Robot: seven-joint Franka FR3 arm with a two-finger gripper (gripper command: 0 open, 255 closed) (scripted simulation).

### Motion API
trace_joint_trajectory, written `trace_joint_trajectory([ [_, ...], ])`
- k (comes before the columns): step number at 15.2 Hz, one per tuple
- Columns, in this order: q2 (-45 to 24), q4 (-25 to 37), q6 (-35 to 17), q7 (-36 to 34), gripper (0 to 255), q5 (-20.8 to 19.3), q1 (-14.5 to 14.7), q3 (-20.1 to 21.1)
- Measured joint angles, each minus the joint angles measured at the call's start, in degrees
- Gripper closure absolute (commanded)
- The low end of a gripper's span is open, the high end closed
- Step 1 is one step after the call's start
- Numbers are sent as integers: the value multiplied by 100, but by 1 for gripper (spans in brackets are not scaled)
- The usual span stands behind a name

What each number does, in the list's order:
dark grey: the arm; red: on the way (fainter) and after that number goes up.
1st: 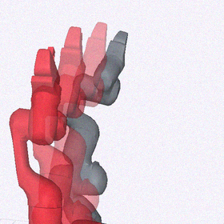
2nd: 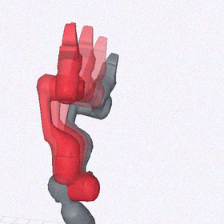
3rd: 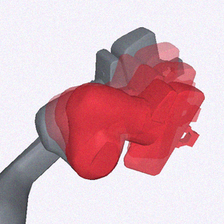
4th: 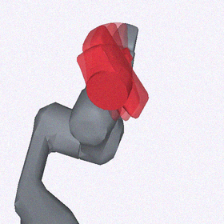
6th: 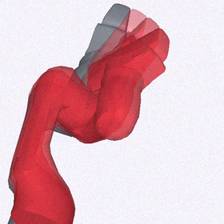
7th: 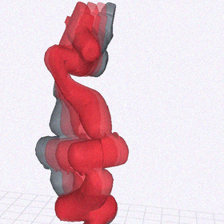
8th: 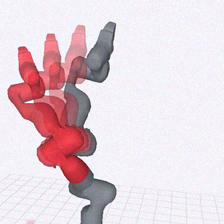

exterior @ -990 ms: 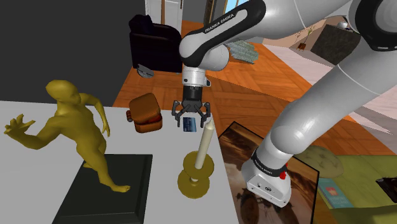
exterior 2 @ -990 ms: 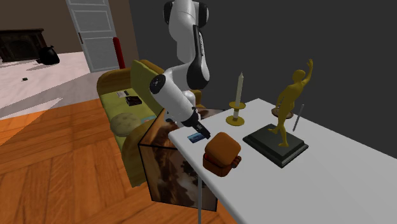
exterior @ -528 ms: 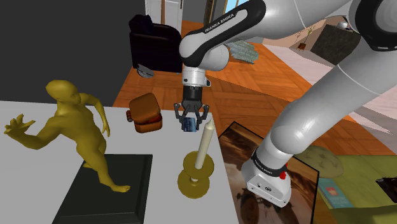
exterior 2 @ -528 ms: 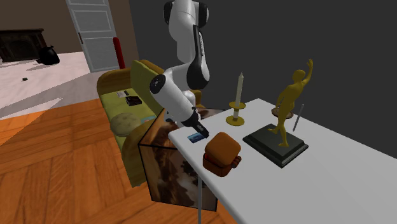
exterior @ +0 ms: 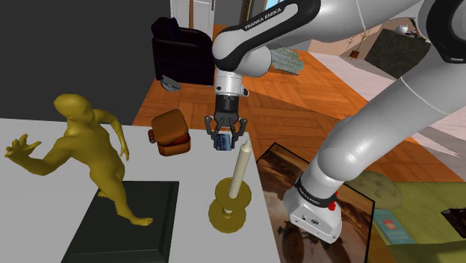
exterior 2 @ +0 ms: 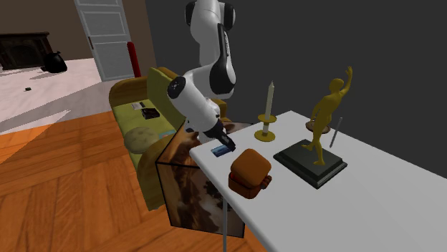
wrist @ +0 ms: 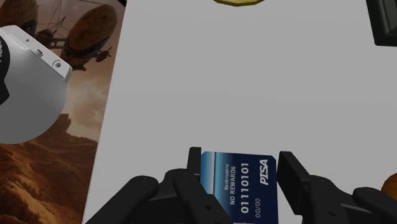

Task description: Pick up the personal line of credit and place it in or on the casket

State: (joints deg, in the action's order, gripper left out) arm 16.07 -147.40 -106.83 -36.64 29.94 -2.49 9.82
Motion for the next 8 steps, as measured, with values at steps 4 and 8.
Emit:
trace_joint_trajectory([
  [4,207,131,314,-129,255,-41,-6,-26],
  [8,377,309,638,-259,255,-84,-15,-59],
])
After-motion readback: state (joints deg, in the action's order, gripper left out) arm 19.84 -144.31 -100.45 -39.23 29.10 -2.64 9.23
